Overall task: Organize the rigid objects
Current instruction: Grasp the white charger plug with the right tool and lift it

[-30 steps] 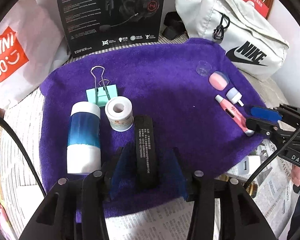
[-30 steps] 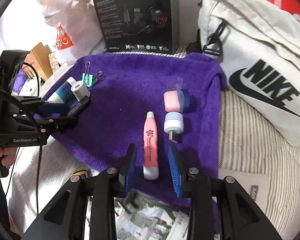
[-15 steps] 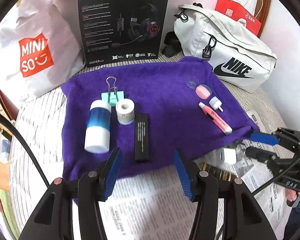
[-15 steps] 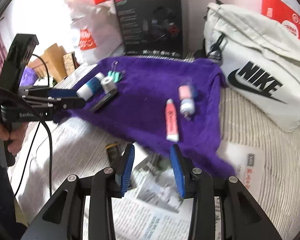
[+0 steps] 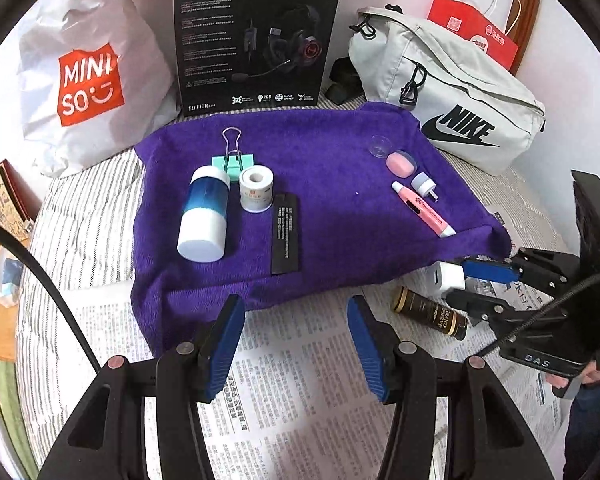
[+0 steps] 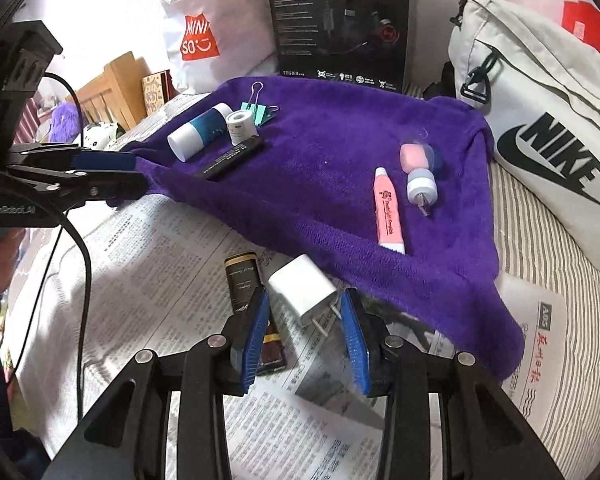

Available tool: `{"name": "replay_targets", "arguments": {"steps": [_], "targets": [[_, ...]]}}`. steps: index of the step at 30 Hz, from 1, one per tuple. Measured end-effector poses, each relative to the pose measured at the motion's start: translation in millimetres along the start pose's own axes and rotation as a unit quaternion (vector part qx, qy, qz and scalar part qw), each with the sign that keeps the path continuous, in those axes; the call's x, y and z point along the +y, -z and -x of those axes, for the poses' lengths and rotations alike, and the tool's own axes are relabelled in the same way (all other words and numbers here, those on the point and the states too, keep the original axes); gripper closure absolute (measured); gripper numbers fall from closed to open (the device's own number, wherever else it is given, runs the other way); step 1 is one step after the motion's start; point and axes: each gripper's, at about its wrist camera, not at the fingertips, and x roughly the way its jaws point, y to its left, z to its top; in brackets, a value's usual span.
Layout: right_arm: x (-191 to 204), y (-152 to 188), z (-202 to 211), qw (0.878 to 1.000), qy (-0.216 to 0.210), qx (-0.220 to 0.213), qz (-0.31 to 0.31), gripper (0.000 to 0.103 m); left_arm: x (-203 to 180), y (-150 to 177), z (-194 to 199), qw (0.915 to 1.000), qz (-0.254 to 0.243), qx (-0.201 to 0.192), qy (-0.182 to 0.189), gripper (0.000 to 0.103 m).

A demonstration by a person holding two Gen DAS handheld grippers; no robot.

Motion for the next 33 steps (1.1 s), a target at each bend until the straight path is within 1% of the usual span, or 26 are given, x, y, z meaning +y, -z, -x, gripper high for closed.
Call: {"name": "replay_targets", "arguments": {"steps": [4, 6, 8, 12, 16, 19, 21, 27, 29, 33], "targets": [[2, -3, -9, 1.0, 0.006, 0.008, 0.014, 0.065, 3, 3, -1, 1.0, 0.006, 0.002, 0.001, 0.052], [3, -4, -12, 1.0, 0.007, 0.005, 0.017, 0.066, 3, 4, -3, 1.0, 0.006, 0.005, 0.001, 0.052], [3, -5, -14, 1.0, 0.006, 0.003, 0.015, 0.068, 4, 4, -4, 0.9999, 0.007, 0.007, 0.002, 0.052], [1, -3, -11, 1.0, 0.005, 0.009, -0.001, 0.068, 4, 5, -7, 0.9999, 0.008, 0.01, 0.004, 0.052], [-7, 8, 6, 0.999, 0.028, 0.002, -0.028, 0.068, 2, 7, -9, 0.9999, 0.005, 0.011, 0.008, 0.052], [-18, 17, 16, 0.997, 0.053, 0.008, -0.059, 0.068, 0, 8, -10, 0.9999, 0.004, 0.012, 0.01, 0.052], [-21, 21, 17, 0.996, 0.059, 0.012, -0.063, 0.068, -2, 8, -10, 0.9998, 0.004, 0.011, 0.013, 0.052], [-20, 33, 10, 0.996, 0.072, 0.031, -0.039, 0.068, -8, 8, -11, 0.9998, -0.004, 0.017, 0.011, 0.052], [-15, 37, 10, 0.996, 0.078, 0.03, -0.022, 0.068, -8, 8, -11, 0.9998, -0.003, 0.017, 0.01, 0.052], [-14, 37, 10, 0.997, 0.073, 0.026, -0.022, 0.068, -8, 8, -12, 0.9997, -0.003, 0.019, 0.011, 0.052]]}}
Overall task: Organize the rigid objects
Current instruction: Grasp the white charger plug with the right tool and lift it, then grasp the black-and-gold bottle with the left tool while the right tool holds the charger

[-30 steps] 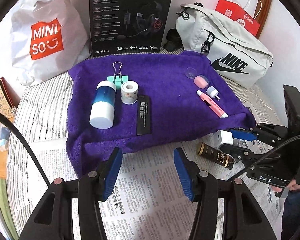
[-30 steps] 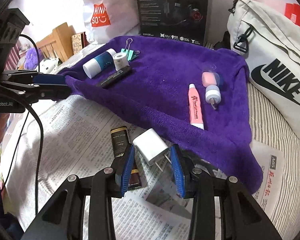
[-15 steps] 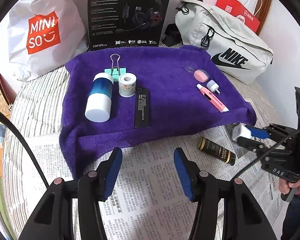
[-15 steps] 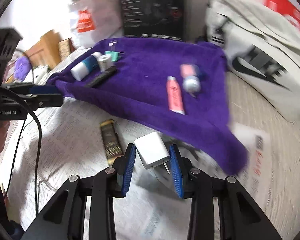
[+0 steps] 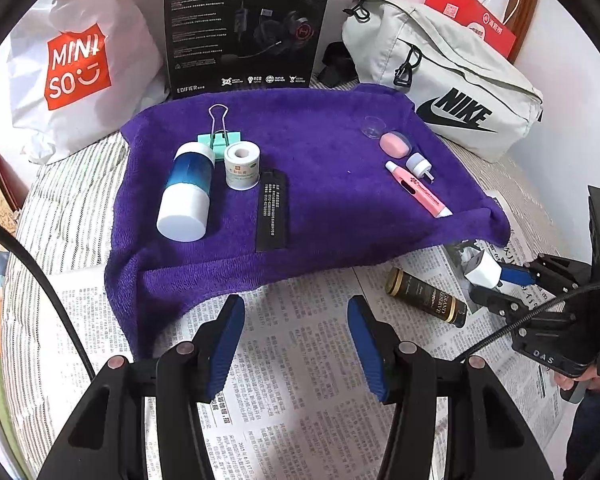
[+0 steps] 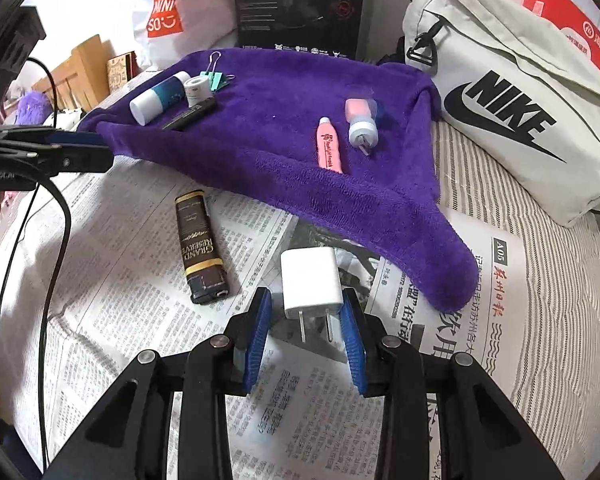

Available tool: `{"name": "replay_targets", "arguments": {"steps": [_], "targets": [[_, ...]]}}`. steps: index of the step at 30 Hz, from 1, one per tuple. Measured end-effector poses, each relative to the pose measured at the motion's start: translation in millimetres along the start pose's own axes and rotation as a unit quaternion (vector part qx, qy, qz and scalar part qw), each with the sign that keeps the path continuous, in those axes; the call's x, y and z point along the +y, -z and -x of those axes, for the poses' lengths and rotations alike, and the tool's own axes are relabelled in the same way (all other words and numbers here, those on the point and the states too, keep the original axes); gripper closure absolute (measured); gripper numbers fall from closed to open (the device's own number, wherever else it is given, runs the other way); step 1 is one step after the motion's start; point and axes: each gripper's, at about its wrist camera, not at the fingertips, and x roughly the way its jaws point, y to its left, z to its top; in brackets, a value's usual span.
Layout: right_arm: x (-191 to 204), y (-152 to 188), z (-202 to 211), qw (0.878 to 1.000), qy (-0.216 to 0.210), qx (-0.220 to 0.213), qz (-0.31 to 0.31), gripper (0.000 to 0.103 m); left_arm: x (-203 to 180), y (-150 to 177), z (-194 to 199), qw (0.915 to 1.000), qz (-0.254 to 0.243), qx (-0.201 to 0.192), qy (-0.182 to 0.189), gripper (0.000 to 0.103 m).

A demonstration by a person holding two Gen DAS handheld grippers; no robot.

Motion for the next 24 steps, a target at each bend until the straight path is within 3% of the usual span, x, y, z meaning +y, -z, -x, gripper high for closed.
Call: {"name": "replay_targets", "arguments": {"steps": [4, 5, 13, 22, 24], "targets": [[-2, -4, -5, 1.0, 0.0, -0.006, -0.009, 0.068, -3, 2, -1, 1.0, -0.005, 0.003, 0.0, 0.052], [-2, -5, -5, 1.0, -0.004, -0.006, -0.01, 0.073, -4, 2, -1, 1.0, -0.005, 0.002, 0.0, 0.052], [-17, 2, 4, 0.999, 0.0, -0.007, -0.041, 0.074, -12, 2, -1, 0.9999, -0.006, 0.004, 0.01, 0.052], [-51, 34, 33, 0.995, 0.023, -0.018, -0.1, 0.074, -58, -2, -26, 0.9985, -0.02, 0.023, 0.045, 0.052], [-56, 42, 40, 0.993, 0.024, -0.022, -0.111, 0.074, -68, -4, -34, 0.9986, -0.023, 0.031, 0.037, 0.052]]}}
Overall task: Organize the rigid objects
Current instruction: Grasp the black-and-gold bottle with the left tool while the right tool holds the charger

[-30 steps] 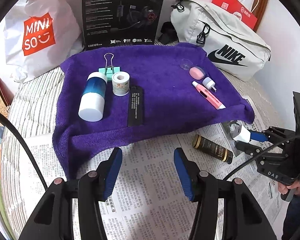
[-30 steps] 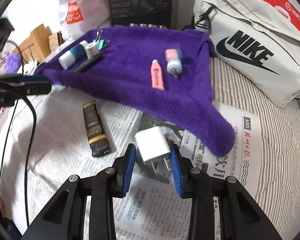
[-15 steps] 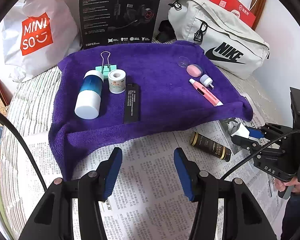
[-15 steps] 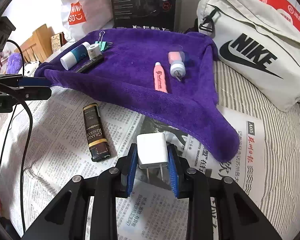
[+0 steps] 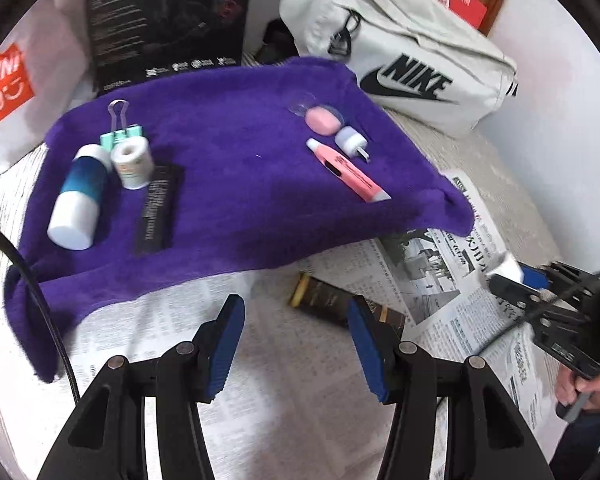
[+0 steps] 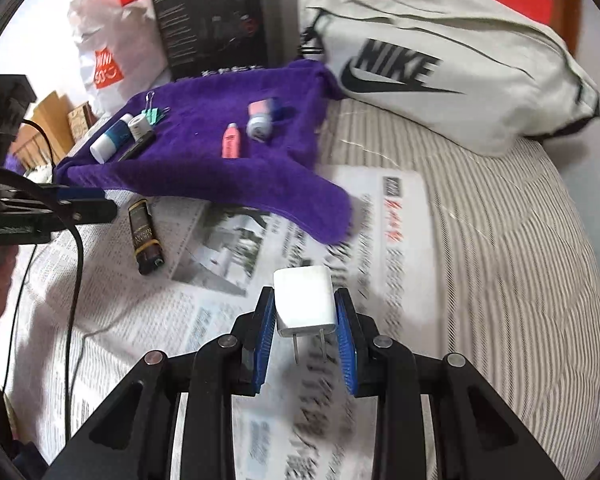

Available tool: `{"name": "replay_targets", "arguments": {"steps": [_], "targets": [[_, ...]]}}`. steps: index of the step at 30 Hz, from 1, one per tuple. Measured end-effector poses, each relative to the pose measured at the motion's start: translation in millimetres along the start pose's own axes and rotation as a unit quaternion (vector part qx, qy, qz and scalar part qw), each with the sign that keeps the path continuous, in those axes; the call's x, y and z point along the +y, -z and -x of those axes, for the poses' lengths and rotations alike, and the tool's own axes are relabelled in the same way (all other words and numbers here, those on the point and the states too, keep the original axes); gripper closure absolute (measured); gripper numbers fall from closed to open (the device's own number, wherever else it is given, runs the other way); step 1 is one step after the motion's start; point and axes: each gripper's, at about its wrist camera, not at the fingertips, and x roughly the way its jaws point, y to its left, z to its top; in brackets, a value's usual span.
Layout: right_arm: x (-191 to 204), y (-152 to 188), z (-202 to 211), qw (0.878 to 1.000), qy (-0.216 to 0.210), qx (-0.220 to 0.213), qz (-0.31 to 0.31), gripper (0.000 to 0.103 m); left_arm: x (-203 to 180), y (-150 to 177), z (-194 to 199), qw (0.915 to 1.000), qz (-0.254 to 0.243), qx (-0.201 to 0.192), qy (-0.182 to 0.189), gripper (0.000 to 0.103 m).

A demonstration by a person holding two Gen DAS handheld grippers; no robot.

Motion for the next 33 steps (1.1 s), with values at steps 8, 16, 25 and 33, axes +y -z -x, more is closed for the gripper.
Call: {"name": "replay_targets", "arguments": {"steps": [8, 16, 25, 33], "targets": [[-6, 13, 15, 1.0, -0.011, -0.009, -0.003, 0.074, -19, -8, -24, 0.9992, 0.024, 0.027, -0.014, 0.046], [0, 14, 11, 1.0, -0.017, -0.007, 0.004, 0.074, -46, -7, -32, 0.9959, -0.032, 0.033, -0.077, 0.038], [-1, 16, 7, 1.0, -0.01, 0.003, -0.003, 0.074, -4, 10, -12, 0.9956, -0.033, 0.031, -0.082, 0.035], [9, 12, 0, 1.0, -0.016, 0.011, 0.003, 0.074, 6, 16, -6, 0.9962, -0.038, 0.02, -0.076, 0.038]]}}
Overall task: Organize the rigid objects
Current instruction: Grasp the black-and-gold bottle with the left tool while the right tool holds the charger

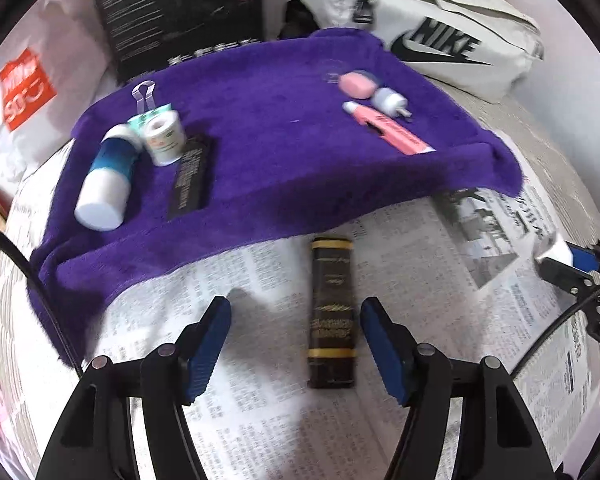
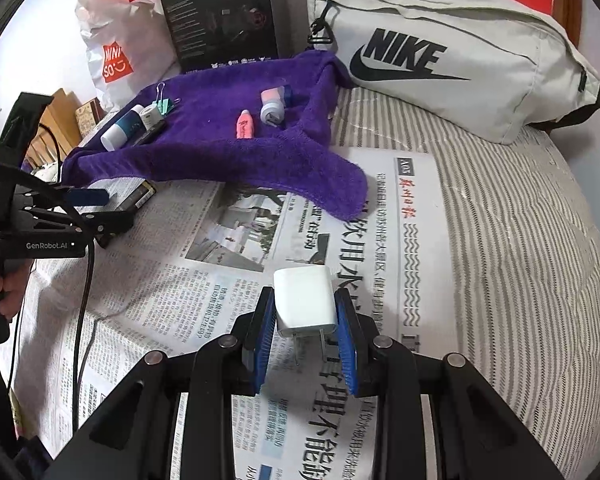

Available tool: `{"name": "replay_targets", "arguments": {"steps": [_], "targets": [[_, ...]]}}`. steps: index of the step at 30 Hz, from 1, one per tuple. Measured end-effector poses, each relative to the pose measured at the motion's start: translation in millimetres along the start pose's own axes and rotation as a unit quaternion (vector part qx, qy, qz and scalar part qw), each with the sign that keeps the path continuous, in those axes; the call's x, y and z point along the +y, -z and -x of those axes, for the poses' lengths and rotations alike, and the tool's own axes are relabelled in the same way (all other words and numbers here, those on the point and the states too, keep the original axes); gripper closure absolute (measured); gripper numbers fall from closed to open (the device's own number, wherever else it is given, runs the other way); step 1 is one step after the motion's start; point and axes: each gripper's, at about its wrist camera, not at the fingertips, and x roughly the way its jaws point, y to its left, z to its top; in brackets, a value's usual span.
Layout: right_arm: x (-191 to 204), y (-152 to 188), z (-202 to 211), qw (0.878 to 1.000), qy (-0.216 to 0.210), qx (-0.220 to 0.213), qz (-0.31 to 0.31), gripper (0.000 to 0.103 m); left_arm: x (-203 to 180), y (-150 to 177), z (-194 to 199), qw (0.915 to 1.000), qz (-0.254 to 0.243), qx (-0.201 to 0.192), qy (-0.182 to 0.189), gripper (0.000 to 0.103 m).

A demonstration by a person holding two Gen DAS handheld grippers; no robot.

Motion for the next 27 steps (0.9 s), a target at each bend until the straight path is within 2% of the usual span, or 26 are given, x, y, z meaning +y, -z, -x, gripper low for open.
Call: {"name": "replay_targets", "arguments": {"steps": [3, 4, 5, 6, 8, 11, 20, 27], "targets": [[1, 0, -1, 1.0, 0.0, 0.003, 0.002, 0.074, -15, 0, 2, 0.9995, -0.03, -0.007, 0.007, 0.051], [1, 0, -1, 1.0, 0.0, 0.003, 0.002, 0.074, -19, 0, 4, 0.9992, -0.035, -0.009, 0.015, 0.061], [0, 0, -1, 1.0, 0.0, 0.004, 0.001, 0.074, -20, 1, 5, 0.999, -0.037, -0.013, 0.022, 0.067], [0, 1, -2, 1.0, 0.0, 0.005, 0.001, 0.074, -21, 2, 5, 0.9987, -0.042, -0.016, 0.022, 0.067], [-1, 1, -2, 1.0, 0.001, 0.006, -0.002, 0.074, -22, 4, 7, 0.9981, -0.051, -0.022, 0.028, 0.08], [0, 1, -2, 1.0, 0.003, 0.006, 0.0, 0.074, -16, 5, 7, 0.9978, -0.047, -0.023, 0.04, 0.08], [0, 1, -4, 1.0, 0.005, 0.006, -0.003, 0.074, -20, 10, 9, 0.9962, -0.079, -0.023, 0.03, 0.077], [1, -3, -8, 1.0, 0.011, 0.006, 0.005, 0.074, -22, 7, 7, 0.995, -0.09, -0.021, 0.037, 0.079]]}}
